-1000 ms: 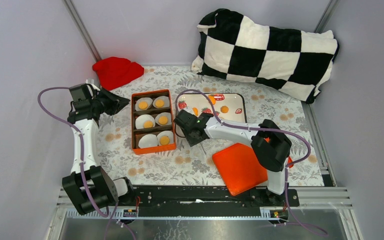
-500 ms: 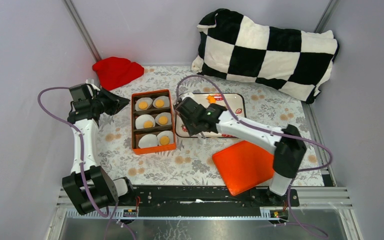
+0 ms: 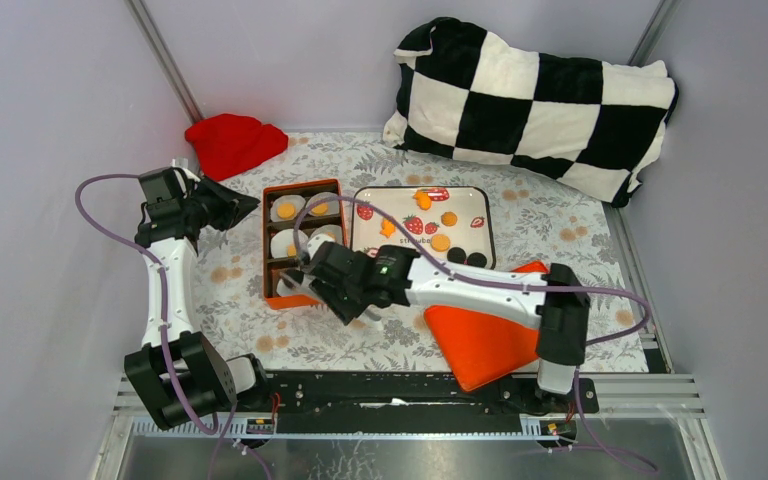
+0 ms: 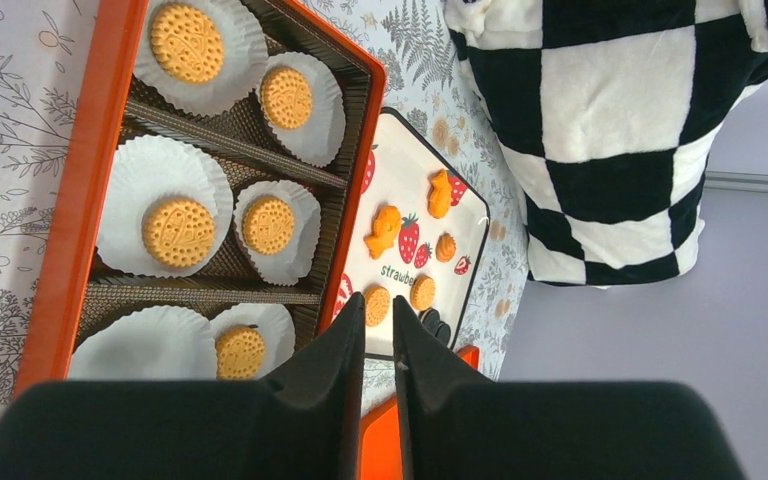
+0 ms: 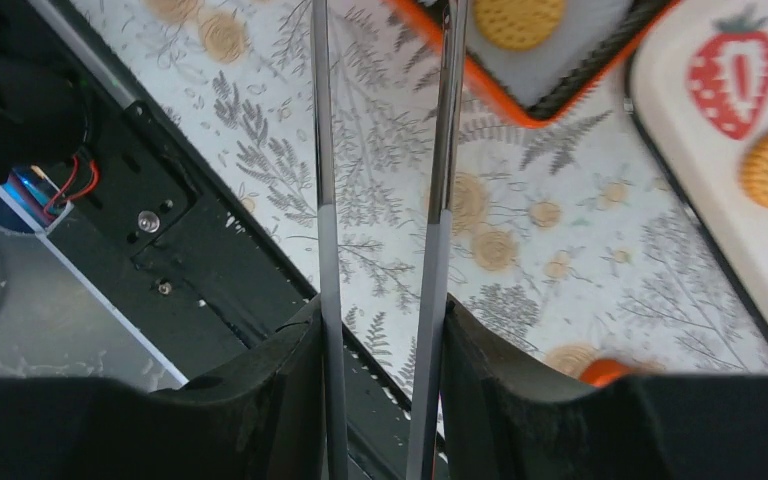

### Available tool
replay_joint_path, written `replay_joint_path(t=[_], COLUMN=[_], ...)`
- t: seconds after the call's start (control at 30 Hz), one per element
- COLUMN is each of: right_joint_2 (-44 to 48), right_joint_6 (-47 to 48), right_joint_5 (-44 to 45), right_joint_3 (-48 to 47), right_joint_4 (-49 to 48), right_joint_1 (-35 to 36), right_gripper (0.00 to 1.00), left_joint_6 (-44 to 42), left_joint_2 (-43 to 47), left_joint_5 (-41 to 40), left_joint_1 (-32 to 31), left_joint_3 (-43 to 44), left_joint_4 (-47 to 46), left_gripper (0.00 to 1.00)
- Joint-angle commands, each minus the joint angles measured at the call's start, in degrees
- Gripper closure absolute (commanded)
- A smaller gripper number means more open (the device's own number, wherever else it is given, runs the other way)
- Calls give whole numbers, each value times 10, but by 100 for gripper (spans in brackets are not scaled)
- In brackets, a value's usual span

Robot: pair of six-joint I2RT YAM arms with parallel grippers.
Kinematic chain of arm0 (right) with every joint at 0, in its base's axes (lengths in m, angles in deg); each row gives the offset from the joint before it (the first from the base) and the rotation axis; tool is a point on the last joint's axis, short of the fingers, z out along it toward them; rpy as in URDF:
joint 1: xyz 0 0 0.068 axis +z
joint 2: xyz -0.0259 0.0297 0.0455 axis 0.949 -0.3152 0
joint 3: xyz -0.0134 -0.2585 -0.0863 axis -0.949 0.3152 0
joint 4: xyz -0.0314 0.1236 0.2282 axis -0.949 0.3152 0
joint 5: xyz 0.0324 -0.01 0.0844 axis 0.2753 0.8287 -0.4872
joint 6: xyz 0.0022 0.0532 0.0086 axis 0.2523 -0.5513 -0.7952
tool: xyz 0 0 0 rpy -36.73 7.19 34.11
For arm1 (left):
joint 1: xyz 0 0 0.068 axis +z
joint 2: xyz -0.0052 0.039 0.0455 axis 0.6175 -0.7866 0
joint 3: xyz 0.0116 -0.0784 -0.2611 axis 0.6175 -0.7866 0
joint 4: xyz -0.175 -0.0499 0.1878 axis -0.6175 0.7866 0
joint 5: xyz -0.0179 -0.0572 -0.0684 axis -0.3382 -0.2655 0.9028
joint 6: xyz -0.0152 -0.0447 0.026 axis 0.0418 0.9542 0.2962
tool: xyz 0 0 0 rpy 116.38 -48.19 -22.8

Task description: Pack the cookies

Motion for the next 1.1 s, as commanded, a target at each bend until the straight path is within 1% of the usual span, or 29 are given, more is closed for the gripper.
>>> replay_joint_path(t=[0.0, 0.23, 0.43, 0.47, 0.53, 0.6, 0.7, 0.8, 0.87, 0.93, 1.0, 1.03, 1.07], right_joint_2=[-33, -87, -117, -118, -117, -112, -101, -93, -86, -81, -73, -66, -57], right_joint_6=[16, 41, 46, 46, 42, 40, 37, 35, 33, 32, 29, 27, 24], right_joint_5=[-34, 2, -7, -10, -7, -3, -1, -3, -3, 0, 9, 17, 27], right_joint_3=[-44, -86, -103, -101, -98, -89, -75, -71, -71, -72, -74, -73, -71], right_joint_4=[-15, -22, -19, -17, -12, -11, -20, -21, -22, -22, -19, -18, -19], right_joint_1=[10, 9, 9, 10, 9, 10, 10, 9, 9, 10, 9, 10, 9], right_gripper=[99, 99, 98, 95, 72, 61, 51, 49, 44, 44, 47, 51, 58], left_joint_6=[-12, -15, -19, -19, -21, -23, -23, -24, -24, -24, -23, -23, -23], left_joint_2=[8, 5, 6, 5, 5, 3, 4, 5, 7, 8, 9, 9, 10], left_joint_5=[-12, -13, -13, -12, -12, -8, 1, 3, 4, 6, 6, 6, 6], left_joint_1=[-2, -2, -2, -2, -2, -2, -2, -2, -2, -2, -2, -2, -2], left_joint_3=[15, 14, 11, 10, 9, 10, 8, 10, 11, 10, 10, 10, 11], left_joint_4=[3, 3, 3, 3, 3, 3, -4, -5, -5, -7, -7, -6, -6], left_gripper=[80, 80, 80, 80, 80, 80, 79, 79, 79, 78, 78, 78, 78])
